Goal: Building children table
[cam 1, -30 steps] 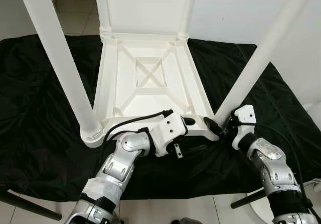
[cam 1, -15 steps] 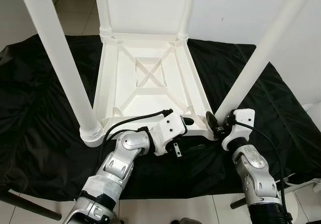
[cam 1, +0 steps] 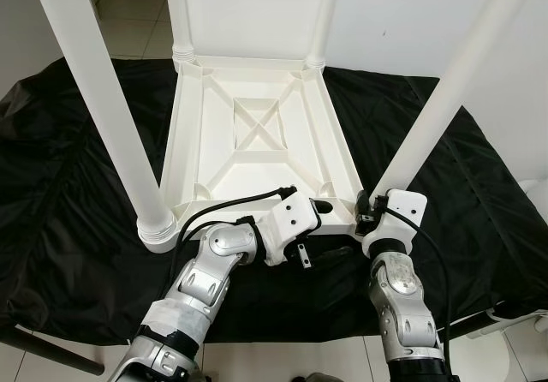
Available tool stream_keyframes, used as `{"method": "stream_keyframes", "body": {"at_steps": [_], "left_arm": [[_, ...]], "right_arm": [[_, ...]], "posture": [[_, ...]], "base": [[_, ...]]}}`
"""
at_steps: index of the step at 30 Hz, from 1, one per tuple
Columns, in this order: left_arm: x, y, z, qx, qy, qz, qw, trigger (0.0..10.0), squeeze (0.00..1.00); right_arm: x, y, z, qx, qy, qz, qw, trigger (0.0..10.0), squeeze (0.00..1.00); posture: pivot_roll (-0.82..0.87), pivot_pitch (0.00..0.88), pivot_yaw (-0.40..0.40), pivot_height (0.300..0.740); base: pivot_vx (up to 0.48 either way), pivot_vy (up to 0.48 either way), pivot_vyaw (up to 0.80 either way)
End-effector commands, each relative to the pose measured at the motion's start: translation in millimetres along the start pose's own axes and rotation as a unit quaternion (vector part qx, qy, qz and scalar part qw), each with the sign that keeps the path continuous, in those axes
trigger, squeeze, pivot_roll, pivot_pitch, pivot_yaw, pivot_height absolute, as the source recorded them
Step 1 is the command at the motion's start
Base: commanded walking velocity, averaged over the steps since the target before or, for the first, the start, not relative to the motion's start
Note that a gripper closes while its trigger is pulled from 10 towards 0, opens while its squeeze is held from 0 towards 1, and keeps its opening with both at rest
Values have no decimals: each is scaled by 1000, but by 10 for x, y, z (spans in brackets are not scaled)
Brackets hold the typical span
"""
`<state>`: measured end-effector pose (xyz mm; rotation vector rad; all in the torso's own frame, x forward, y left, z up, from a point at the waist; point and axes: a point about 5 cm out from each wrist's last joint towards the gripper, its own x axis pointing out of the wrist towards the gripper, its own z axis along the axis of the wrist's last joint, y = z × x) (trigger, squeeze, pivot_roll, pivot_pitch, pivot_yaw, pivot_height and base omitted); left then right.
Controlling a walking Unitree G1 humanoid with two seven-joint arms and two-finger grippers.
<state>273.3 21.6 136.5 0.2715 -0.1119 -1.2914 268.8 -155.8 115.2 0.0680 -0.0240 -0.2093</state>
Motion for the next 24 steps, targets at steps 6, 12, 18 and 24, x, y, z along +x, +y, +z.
{"method": "stream_keyframes", "body": {"at_steps": [6, 12, 18, 24], "left_arm": [[35, 62, 1, 7, 3, 50, 999, 10000, 0], [41, 64, 3, 7, 2, 49, 999, 10000, 0], [51, 72, 6, 8, 1, 50, 999, 10000, 0], [51, 67, 9, 9, 0, 49, 999, 10000, 0]], "right_arm": [[-70, 19, -71, 23, 17, 16, 999, 10000, 1000], [-82, -43, -36, 16, 3, 51, 999, 10000, 1000], [-25, -283, -18, -13, -5, 126, 992, 10000, 898], [39, -399, 8, -47, -5, 181, 982, 10000, 0]], "posture": [[1, 0, -59, 740], [-1, 0, -58, 740], [0, 0, -58, 740], [3, 0, -56, 740]], "base": [[0, 0, 0], [0, 0, 0], [0, 0, 0], [0, 0, 0]]}}
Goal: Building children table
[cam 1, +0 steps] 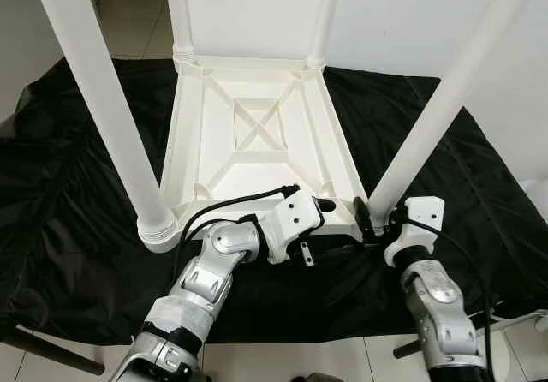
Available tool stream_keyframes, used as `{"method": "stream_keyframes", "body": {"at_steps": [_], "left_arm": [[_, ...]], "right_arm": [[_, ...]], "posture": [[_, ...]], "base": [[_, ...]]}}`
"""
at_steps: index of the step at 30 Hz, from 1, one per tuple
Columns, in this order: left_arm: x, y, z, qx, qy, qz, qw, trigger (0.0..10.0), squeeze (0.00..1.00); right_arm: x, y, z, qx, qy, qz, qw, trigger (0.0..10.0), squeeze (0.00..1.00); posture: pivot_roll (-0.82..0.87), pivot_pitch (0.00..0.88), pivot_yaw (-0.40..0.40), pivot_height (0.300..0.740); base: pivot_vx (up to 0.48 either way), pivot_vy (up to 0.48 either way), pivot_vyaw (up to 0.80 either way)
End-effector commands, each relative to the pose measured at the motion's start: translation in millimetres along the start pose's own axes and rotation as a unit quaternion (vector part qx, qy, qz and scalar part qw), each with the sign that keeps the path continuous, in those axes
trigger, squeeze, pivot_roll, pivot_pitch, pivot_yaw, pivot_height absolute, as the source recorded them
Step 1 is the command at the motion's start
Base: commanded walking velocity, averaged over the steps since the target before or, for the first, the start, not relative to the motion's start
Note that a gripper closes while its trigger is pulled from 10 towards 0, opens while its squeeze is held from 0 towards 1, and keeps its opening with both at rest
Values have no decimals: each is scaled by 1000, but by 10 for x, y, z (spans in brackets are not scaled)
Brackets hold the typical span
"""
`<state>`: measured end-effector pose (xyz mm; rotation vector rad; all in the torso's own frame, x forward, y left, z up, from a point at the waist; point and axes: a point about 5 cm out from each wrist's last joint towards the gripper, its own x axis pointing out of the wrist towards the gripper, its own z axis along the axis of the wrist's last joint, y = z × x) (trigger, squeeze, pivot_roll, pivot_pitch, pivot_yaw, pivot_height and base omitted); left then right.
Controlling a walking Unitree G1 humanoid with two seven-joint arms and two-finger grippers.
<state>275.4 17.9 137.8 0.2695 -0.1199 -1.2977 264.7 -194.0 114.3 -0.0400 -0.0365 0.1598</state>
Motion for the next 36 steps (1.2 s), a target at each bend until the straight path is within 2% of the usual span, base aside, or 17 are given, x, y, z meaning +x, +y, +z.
{"method": "stream_keyframes", "body": {"at_steps": [1, 4, 12, 13, 15, 16, 17, 18, 30, 31, 33, 36], "left_arm": [[12, 55, -3, 8, 4, 52, 999, 10000, 0], [21, 71, 5, 9, 3, 51, 999, 10000, 0], [30, 107, 24, 11, 2, 55, 998, 10000, 0], [32, 111, 29, 11, 1, 56, 998, 10000, 0], [33, 114, 31, 11, 1, 56, 998, 10000, 0], [35, 117, 34, 11, 0, 57, 998, 10000, 0], [36, 119, 35, 11, 0, 58, 998, 10000, 0], [38, 122, 38, 12, 0, 60, 998, 10000, 0], [44, 103, 34, 9, -3, 57, 998, 10000, 0], [46, 103, 35, 9, -3, 57, 998, 10000, 0], [47, 108, 36, 10, -3, 56, 998, 10000, 0], [51, 117, 39, 10, -3, 57, 998, 10000, 0]], "right_arm": [[15, -37, 3, -3, 0, 27, 1000, 10000, 0], [124, -51, 42, -27, 4, 114, 993, 10000, 0], [303, -68, 66, -54, 20, 188, 980, 10000, 0], [324, -75, 56, -58, 27, 199, 978, 9569, 0], [334, -81, 49, -60, 32, 205, 976, 9569, 0], [339, -101, 27, -60, 40, 209, 975, 2314, 0], [342, -114, 13, -59, 45, 212, 974, 2314, 0], [327, -139, -18, -48, 55, 218, 973, 0, 0], [225, -228, -95, -32, 67, 211, 975, 0, 0], [225, -240, -92, -29, 65, 193, 979, 10000, 0], [228, -241, -88, -29, 63, 174, 982, 10000, 0], [259, -244, -86, -23, 61, 106, 992, 10000, 0]], "posture": [[1, 0, -52, 740], [2, 0, -44, 740], [5, 0, -40, 740], [8, 0, -43, 740], [8, 0, -43, 740], [11, 0, -46, 740], [11, 0, -46, 740], [13, 0, -50, 740], [-1, 0, -42, 740], [-3, 0, -41, 740], [-3, 0, -43, 740], [-3, 0, -44, 740]], "base": [[0, 0, 0], [0, 0, 0], [0, 0, 0], [0, 0, 0], [0, 0, 0], [0, 0, 0], [0, 0, 0], [0, 0, 0], [0, 0, 0], [0, 0, 0], [0, 0, 0], [0, 0, 0]]}}
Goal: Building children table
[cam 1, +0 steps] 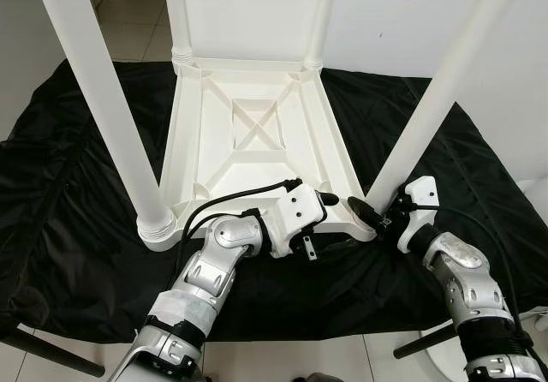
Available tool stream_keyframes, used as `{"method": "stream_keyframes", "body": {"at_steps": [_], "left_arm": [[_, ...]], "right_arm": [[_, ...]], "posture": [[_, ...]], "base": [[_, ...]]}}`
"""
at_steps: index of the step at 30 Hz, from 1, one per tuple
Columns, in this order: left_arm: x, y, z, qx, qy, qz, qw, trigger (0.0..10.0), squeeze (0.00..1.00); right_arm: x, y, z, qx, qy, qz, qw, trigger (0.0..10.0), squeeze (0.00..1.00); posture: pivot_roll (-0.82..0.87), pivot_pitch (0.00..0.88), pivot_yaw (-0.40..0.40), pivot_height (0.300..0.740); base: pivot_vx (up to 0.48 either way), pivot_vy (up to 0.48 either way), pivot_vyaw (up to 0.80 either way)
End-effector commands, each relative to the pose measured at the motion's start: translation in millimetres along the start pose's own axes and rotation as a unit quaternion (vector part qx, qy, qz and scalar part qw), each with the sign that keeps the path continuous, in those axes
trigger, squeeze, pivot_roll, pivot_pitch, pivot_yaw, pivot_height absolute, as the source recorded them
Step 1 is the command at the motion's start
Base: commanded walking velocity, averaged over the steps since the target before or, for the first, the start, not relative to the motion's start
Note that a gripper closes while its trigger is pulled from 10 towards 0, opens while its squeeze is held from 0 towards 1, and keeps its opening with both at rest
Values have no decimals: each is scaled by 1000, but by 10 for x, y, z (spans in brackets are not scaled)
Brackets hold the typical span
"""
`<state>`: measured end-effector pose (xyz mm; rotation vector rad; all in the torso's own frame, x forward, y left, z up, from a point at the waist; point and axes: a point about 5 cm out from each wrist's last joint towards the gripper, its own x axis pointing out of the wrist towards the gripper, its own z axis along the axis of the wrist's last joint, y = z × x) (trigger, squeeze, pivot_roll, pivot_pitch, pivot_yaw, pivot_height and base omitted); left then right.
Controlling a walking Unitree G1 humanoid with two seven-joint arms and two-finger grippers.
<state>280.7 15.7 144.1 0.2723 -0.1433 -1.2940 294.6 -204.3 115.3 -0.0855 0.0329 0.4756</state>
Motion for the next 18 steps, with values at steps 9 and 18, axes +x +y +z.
{"method": "stream_keyframes", "body": {"at_steps": [9, 18], "left_arm": [[25, 31, -16, 0, 4, 54, 999, 10000, 0], [20, 4, -26, -1, 4, 51, 999, 10000, 0]], "right_arm": [[-2, 0, -73, 24, 26, -135, 990, 10000, 0], [56, 289, -66, 82, 22, -325, 942, 10000, 0]], "posture": [[-1, 0, -54, 740], [2, 0, -66, 740]], "base": [[0, 0, 0], [0, 0, 0]]}}
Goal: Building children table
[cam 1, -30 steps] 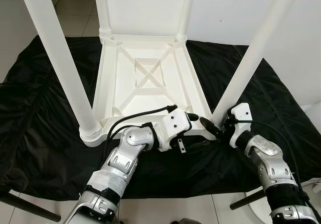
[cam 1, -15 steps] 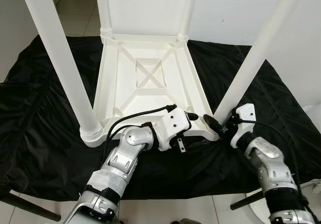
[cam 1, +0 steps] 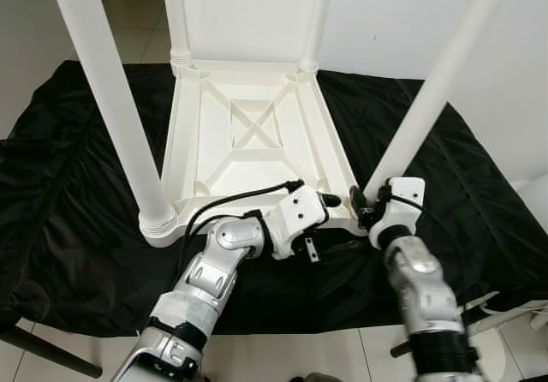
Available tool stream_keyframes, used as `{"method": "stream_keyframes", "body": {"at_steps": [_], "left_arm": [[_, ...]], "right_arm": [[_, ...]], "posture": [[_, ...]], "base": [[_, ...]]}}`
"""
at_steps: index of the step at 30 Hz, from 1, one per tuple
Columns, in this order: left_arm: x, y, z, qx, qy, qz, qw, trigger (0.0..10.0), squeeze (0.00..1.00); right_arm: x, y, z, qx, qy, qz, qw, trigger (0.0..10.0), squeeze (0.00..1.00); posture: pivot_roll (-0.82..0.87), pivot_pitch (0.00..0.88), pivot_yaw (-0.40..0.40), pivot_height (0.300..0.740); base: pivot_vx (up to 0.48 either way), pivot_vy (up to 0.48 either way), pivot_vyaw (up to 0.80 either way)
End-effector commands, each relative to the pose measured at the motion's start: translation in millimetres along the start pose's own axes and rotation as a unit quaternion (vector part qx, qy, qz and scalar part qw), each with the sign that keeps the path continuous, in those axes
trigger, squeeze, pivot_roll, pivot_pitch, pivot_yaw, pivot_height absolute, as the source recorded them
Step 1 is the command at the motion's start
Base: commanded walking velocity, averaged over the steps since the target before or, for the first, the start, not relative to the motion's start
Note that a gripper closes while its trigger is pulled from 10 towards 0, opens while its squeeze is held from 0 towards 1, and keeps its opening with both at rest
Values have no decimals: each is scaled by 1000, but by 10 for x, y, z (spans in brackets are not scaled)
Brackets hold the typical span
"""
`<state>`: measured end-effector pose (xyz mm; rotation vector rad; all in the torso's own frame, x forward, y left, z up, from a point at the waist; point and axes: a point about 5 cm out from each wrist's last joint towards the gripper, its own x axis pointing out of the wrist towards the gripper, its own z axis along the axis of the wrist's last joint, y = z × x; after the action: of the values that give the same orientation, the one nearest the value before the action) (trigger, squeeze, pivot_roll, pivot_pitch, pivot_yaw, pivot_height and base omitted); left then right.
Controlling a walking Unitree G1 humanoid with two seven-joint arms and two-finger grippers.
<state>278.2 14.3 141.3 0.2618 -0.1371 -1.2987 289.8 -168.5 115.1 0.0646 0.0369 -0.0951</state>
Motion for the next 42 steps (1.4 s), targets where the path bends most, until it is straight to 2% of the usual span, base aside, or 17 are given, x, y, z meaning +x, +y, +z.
{"method": "stream_keyframes", "body": {"at_steps": [1, 2, 3, 6, 7, 12, 13, 24, 26, 27, 28, 29, 32, 35, 37, 39, 42], "left_arm": [[11, 39, -7, 5, 5, 53, 999, 10000, 0], [11, 39, -7, 5, 5, 53, 999, 10000, 0], [11, 34, -9, 4, 4, 53, 999, 10000, 0], [11, 34, -9, 4, 4, 53, 999, 10000, 0], [18, 20, -7, 4, 3, 52, 999, 10000, 0], [18, 10, -9, 4, 3, 52, 999, 10000, 0], [18, 7, -10, 4, 3, 51, 999, 10000, 0], [19, 8, -8, 5, 3, 52, 999, 10000, 0], [22, 22, -4, 6, 3, 53, 999, 10000, 0], [22, 22, -4, 6, 3, 53, 999, 10000, 0], [25, 26, -2, 6, 2, 53, 999, 10000, 0], [29, 29, 1, 6, 2, 53, 999, 10000, 0], [35, 32, 4, 6, 1, 53, 999, 10000, 0], [38, 37, 8, 6, 1, 53, 999, 10000, 0], [38, 37, 8, 6, 1, 53, 999, 10000, 0], [39, 41, 10, 7, 1, 53, 999, 10000, 0], [24, 56, 13, 8, 2, 54, 998, 10000, 0]], "right_arm": [[-25, -92, -83, -3, 22, -49, 999, 10000, 0], [-25, -92, -83, -3, 22, -49, 999, 10000, 0], [-49, -31, -93, 4, 22, -77, 997, 10000, 0], [-49, -31, -93, 4, 22, -77, 997, 10000, 0], [-63, 157, -107, 24, 20, -96, 995, 10000, 0], [-69, 201, -80, 33, 10, -87, 996, 10000, 0], [-76, 190, -57, 38, 3, -78, 996, 10000, 1000], [-163, 120, 3, 42, -24, -38, 998, 10000, 1000], [-270, -37, -17, 12, -37, 16, 999, 10000, 1000], [-270, -37, -17, 12, -37, 16, 999, 10000, 1000], [-303, -113, -36, -7, -37, 39, 999, 10000, 1000], [-311, -198, -63, -35, -32, 75, 996, 10000, 0], [-307, -289, -84, -58, -26, 118, 991, 10000, 0], [-282, -332, -78, -62, -25, 148, 987, 10000, 0], [-282, -332, -78, -62, -25, 148, 987, 10000, 0], [-241, -361, -55, -65, -26, 170, 983, 10000, 0], [-101, -389, 43, -84, -28, 230, 969, 10000, 0]], "posture": [[2, 0, -66, 740], [2, 0, -66, 740], [4, 0, -67, 740], [4, 0, -67, 740], [7, 0, -70, 740], [6, 0, -70, 740], [6, 0, -70, 740], [6, 0, -73, 740], [-1, 0, -71, 740], [-1, 0, -71, 740], [-2, 0, -70, 740], [-6, 0, -66, 740], [-6, 0, -64, 740], [-6, 0, -62, 740], [-6, 0, -62, 740], [-3, 0, -62, 740], [4, 0, -60, 740]], "base": [[0, 0, 0], [0, 0, 0], [0, 0, 0], [0, 0, 0], [0, 0, 0], [0, 0, 0], [0, 0, 0], [0, 0, 0], [0, 0, 0], [0, 0, 0], [0, 0, 0], [0, 0, 0], [0, 0, 0], [0, 0, 0], [0, 0, 0], [0, 0, 0], [0, 0, 0]]}}
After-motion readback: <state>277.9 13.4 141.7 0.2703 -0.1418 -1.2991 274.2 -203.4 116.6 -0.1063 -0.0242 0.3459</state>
